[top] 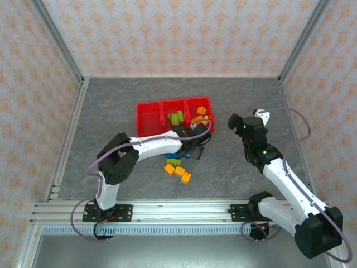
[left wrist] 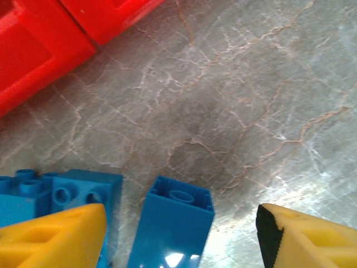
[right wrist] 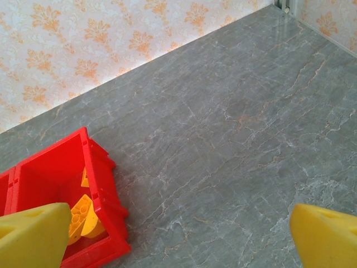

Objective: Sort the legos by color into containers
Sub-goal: Pick up the lego from the center of the table.

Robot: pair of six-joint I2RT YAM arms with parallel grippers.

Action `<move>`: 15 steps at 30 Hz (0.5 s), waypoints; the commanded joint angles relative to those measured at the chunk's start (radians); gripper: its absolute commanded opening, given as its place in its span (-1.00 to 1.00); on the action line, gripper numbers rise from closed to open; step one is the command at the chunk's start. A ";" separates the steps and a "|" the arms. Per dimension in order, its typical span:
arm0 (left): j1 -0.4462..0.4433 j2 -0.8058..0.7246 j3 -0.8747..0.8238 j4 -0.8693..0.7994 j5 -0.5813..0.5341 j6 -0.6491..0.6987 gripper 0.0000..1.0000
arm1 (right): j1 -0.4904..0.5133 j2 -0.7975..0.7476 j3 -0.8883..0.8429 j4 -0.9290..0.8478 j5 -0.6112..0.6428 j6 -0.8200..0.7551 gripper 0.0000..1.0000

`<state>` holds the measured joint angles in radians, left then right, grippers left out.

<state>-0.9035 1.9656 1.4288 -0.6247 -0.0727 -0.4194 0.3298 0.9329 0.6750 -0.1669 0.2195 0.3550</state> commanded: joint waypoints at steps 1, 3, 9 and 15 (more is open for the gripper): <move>-0.006 -0.031 0.030 -0.058 -0.078 0.002 0.52 | -0.006 0.004 -0.003 0.015 0.021 0.001 1.00; -0.006 -0.029 0.031 -0.056 -0.073 0.007 0.50 | -0.007 0.005 -0.002 0.016 0.019 0.001 1.00; -0.006 0.000 0.024 -0.031 -0.010 0.009 0.25 | -0.007 0.005 0.000 0.014 0.016 0.004 1.00; -0.006 0.019 0.025 -0.038 -0.017 0.002 0.22 | -0.007 0.001 0.002 0.009 0.021 0.001 1.00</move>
<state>-0.9035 1.9659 1.4322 -0.6399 -0.0826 -0.4171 0.3298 0.9371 0.6750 -0.1638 0.2199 0.3550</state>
